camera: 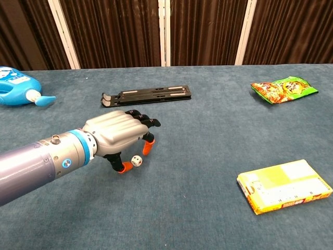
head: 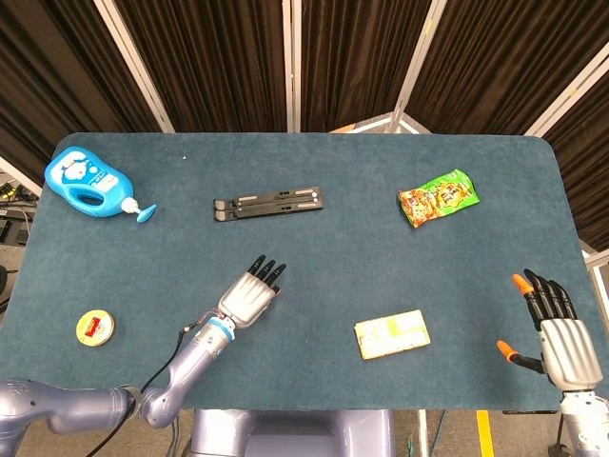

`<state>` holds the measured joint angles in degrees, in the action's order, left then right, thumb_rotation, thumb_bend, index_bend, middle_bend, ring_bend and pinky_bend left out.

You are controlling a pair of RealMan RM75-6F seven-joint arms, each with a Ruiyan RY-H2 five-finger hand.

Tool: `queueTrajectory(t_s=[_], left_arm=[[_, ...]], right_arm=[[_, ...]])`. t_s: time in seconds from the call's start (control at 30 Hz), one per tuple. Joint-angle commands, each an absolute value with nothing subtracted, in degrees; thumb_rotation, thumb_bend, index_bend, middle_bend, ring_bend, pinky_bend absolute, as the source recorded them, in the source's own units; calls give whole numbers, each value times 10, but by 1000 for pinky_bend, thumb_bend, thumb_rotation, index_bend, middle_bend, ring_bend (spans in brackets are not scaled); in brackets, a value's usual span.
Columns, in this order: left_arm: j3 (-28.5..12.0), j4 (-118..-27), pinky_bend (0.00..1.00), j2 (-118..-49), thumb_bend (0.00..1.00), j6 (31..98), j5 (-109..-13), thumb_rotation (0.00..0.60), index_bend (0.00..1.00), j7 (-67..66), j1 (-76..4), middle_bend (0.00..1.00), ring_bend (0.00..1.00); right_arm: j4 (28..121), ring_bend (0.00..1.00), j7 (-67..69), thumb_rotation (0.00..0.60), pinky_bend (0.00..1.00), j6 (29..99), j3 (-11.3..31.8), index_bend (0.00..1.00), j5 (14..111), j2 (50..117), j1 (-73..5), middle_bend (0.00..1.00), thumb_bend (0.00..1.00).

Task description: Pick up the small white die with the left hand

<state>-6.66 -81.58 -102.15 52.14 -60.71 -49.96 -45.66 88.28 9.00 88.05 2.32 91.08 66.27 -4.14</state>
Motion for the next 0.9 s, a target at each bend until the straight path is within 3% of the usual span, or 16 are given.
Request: queueTrajectory(t_s=[0.03, 0.17, 0.67, 0.73, 0.83, 0.9], left_arm=[[-62, -811, 0, -1026, 469, 525, -606, 600, 517, -498, -458, 0, 0], [-57, -810, 0, -1028, 508, 537, -617, 600, 583, -486, -456, 0, 0], [-78, -936, 0, -901, 501, 635, -699, 600, 576, -444, -433, 0, 0], [-83, -952, 0, -884, 485, 642, -702, 600, 506, -442, -431, 0, 0], [-86, -967, 0, -869, 469, 651, -707, 600, 282, -439, -427, 0, 0], [-87, -978, 0, -859, 465, 672, -715, 600, 225, -438, -419, 0, 0]], right_arm=[[883, 0, 92, 600, 0, 879, 23, 0, 910, 662, -42, 0, 80], [884, 0, 94, 600, 0, 881, 22, 0, 913, 661, -41, 0, 81], [886, 0, 81, 600, 0, 888, 18, 0, 922, 665, -38, 0, 81], [887, 0, 80, 600, 0, 889, 17, 0, 923, 665, -38, 0, 81], [888, 0, 79, 600, 0, 889, 16, 0, 925, 665, -37, 0, 81], [888, 0, 77, 600, 0, 888, 14, 0, 926, 666, -37, 0, 80]])
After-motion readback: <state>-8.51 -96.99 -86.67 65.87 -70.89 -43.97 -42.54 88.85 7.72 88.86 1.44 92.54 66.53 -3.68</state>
